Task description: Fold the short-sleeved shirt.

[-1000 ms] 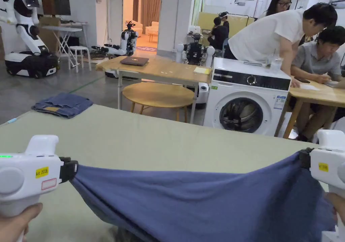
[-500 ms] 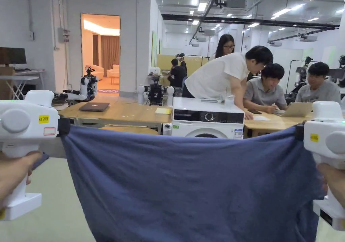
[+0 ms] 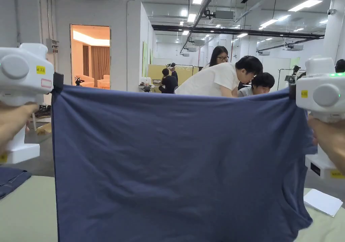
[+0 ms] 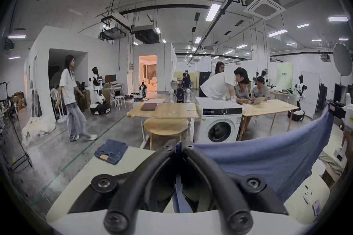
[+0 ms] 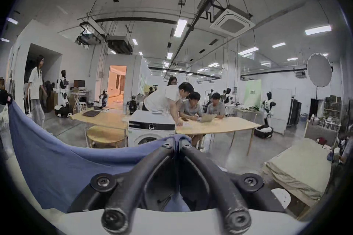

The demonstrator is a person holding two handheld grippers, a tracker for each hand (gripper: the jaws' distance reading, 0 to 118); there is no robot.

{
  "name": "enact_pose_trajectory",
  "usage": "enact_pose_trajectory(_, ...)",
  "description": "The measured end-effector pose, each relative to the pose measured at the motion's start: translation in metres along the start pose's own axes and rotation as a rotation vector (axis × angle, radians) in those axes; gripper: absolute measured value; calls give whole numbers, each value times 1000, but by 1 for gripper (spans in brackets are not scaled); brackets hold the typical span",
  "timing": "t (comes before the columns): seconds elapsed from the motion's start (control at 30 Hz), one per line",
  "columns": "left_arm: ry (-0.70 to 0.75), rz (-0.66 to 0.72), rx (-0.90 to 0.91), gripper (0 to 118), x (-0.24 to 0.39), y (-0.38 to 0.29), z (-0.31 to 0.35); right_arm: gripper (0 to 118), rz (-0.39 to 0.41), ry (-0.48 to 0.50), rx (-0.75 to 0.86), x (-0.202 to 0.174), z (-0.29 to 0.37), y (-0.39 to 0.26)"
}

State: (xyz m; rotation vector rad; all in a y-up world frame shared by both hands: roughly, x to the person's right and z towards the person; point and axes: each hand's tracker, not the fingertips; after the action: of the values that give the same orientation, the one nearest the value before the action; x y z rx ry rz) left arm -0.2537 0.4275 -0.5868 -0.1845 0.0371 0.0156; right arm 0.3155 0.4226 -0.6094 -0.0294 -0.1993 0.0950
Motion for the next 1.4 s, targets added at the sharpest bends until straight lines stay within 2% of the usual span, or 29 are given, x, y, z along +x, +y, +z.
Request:
enact_pose_trajectory(0.27,25,-34,11,0,-6,-2,-3,1,35,-10,38,-17,-1,11)
enact_pose_trajectory(0.47,16,-25,-40,0,-16,-54,-8,1,54,3,8,-27,11,-36)
enact_pose_trajectory(0.67,-14,17,-129,0,-23,-130,0,1,76,17,-89,-26,43,-112)
enact_pose_trajectory(0.9,-40,45,-168,0,-29,-194,50,1,91,24,-140,-18,112,-172)
enact_pose_trajectory(1.4,-83,73,-235,0,-35,-297,174,1,161,61,-238,7,235,-248)
